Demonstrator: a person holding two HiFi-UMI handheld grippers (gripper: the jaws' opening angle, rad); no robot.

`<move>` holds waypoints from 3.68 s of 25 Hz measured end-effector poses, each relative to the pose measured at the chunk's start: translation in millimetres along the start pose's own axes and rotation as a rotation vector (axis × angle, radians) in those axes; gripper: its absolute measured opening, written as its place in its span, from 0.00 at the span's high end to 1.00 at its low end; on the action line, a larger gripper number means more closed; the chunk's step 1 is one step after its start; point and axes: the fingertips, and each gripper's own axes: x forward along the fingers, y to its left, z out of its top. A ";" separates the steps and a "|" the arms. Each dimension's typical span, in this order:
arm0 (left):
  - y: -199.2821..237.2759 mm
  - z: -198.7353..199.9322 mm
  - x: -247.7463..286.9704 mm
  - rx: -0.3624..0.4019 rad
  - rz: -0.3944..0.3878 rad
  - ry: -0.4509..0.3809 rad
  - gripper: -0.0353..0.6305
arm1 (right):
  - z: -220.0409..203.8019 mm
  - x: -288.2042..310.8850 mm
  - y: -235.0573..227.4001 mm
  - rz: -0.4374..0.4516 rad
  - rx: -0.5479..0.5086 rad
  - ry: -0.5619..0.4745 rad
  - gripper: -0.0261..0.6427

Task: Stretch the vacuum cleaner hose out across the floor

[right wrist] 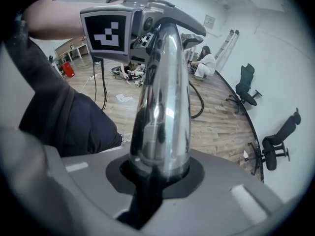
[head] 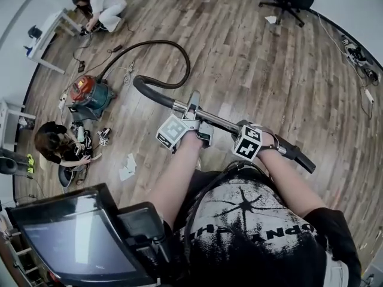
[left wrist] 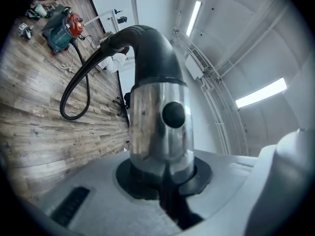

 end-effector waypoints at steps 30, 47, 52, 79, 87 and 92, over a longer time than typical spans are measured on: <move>-28.6 -97.8 -170.7 -0.036 0.029 -0.137 0.88 | -84.3 -49.6 160.9 0.091 -0.127 0.021 0.86; -69.3 -185.4 -120.6 0.000 0.081 -0.231 0.88 | -176.4 -93.8 102.3 0.132 -0.230 -0.018 0.86; -70.4 -250.5 -109.6 -0.008 0.130 -0.276 0.88 | -243.2 -104.7 92.8 0.180 -0.273 -0.024 0.86; -110.5 -372.9 -147.1 -0.030 0.151 -0.201 0.88 | -354.7 -158.8 161.7 0.196 -0.199 0.001 0.86; -104.1 -470.5 -162.4 -0.080 0.105 -0.055 0.88 | -441.7 -173.0 216.8 0.153 -0.052 0.069 0.86; -105.6 -506.2 -172.6 -0.135 0.117 -0.076 0.88 | -478.8 -186.0 229.6 0.167 -0.065 0.109 0.86</move>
